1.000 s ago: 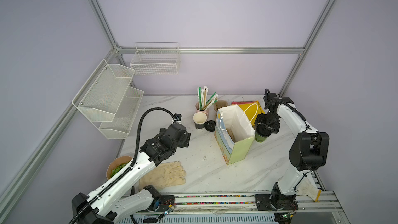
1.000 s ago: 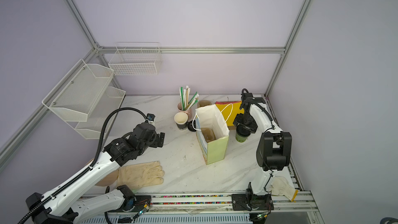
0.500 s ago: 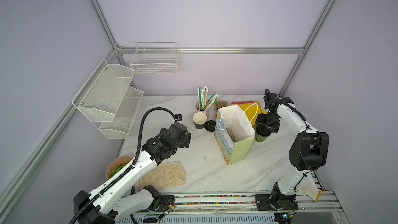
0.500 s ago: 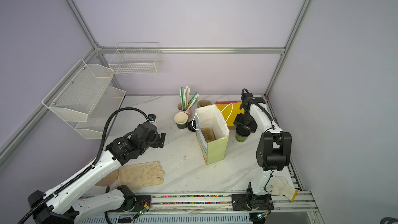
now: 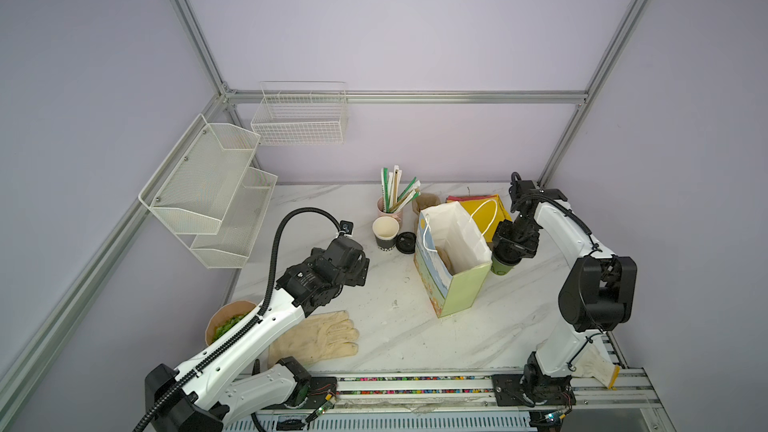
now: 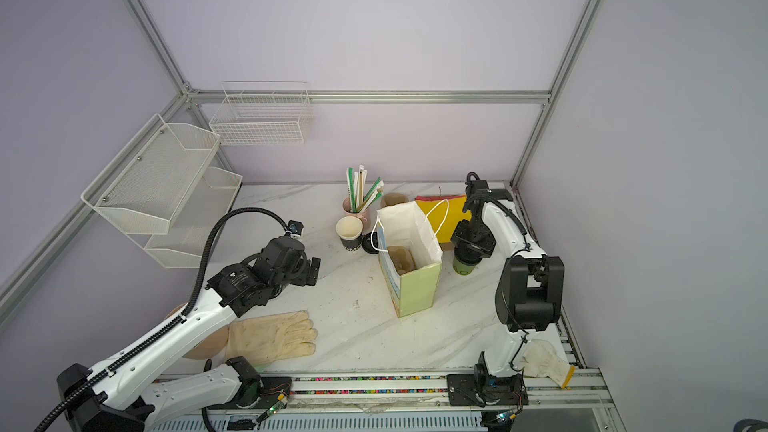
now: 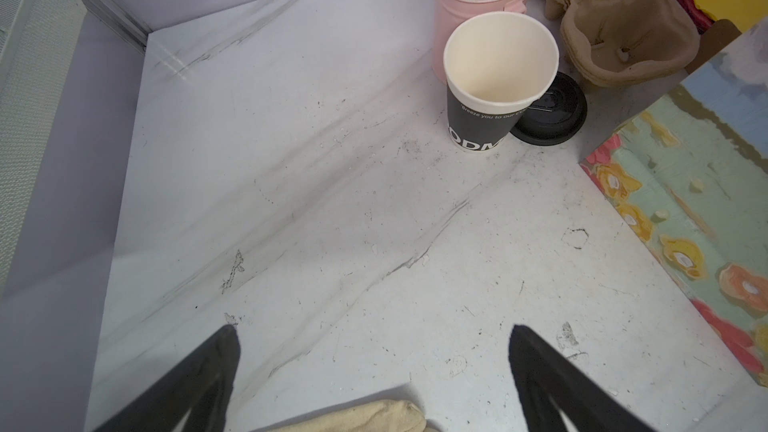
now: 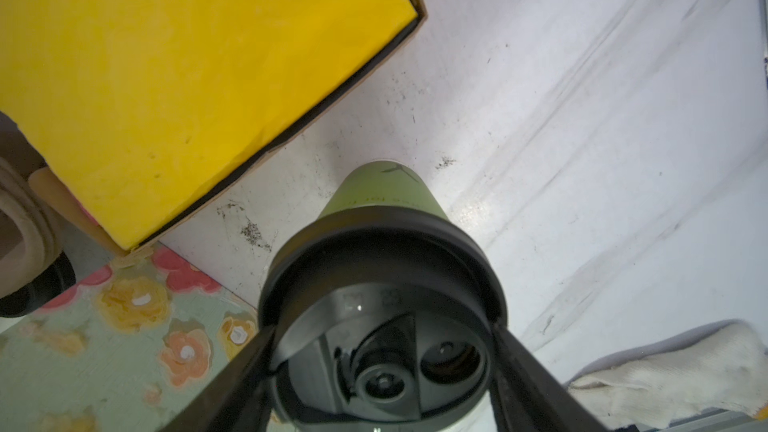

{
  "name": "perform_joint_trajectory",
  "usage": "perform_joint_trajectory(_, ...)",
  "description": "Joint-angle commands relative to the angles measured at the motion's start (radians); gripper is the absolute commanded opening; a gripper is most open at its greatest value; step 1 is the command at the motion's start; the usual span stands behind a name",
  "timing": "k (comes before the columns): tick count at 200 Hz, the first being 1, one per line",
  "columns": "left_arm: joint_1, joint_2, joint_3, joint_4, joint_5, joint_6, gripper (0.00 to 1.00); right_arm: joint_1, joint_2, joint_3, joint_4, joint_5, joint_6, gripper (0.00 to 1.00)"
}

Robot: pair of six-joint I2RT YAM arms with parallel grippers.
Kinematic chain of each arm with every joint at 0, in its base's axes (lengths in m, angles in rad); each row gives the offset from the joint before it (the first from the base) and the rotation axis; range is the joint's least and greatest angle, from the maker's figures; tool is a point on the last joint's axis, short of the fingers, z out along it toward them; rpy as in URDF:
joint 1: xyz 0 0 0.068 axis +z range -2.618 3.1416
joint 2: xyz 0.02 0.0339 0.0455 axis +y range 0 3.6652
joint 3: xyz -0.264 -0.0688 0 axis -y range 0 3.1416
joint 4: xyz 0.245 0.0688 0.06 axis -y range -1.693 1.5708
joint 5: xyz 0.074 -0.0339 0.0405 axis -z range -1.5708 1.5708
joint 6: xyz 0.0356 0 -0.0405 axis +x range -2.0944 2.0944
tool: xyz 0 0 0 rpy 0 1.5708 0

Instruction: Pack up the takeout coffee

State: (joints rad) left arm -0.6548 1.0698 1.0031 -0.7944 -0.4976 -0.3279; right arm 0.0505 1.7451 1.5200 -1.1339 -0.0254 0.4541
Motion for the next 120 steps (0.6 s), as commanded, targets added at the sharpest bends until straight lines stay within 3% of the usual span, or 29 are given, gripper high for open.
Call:
perform_joint_trajectory(1, 0.006, -0.001, 0.018, 0.006, 0.008, 0.014, 1.00, 0.003, -0.086, -0.060, -0.025, -0.011, -0.005, 0.77)
perform_joint_trajectory(49, 0.006, 0.002, 0.021, 0.006, 0.011, 0.015, 1.00, 0.018, -0.212, -0.159, -0.050, 0.003, 0.004, 0.77)
perform_joint_trajectory(120, 0.006, 0.008, 0.023, 0.000, 0.014, 0.013, 1.00, 0.064, -0.237, -0.252, -0.044, -0.030, -0.002, 0.78)
